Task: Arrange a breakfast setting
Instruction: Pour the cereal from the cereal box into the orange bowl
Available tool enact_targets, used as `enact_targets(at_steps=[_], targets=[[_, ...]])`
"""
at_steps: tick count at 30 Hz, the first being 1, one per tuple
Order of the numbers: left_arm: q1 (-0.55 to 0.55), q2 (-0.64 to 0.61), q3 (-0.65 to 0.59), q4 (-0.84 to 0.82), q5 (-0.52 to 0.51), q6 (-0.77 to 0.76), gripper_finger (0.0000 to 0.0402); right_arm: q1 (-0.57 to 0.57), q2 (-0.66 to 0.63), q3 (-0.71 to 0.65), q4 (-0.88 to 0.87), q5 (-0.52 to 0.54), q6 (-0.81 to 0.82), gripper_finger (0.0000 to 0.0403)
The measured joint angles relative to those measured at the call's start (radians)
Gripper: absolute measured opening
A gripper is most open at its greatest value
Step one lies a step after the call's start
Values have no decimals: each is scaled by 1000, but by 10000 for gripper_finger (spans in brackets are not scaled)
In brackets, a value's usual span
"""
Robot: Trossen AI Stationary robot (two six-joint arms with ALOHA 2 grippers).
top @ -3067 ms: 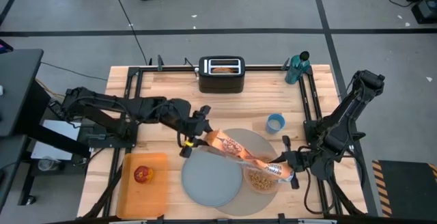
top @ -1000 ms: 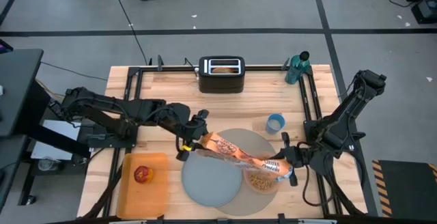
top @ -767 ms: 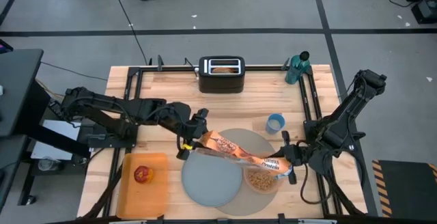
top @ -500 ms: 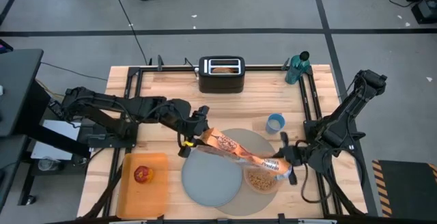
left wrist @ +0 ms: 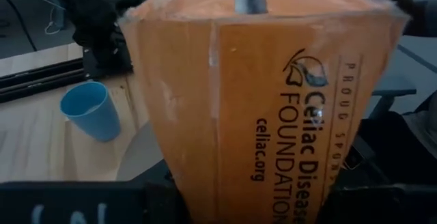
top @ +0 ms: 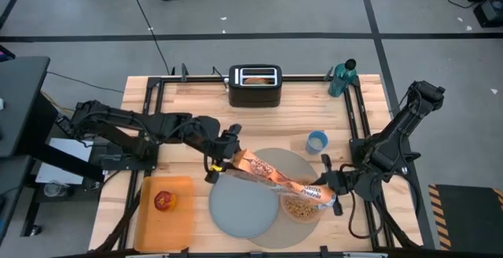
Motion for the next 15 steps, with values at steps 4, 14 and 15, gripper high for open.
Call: enact_targets(at_steps=[4,14,15], targets=[[1,-2,0,5,-1,0,146,-2,-15,-2,0,7,27,9],[0,-1,0,-12,-8,-6,146,3,-13,-1,-39,65,28,9],[0,-1,0,-10,-6,-6,146,0,-15,-1,-29,32,39,9]])
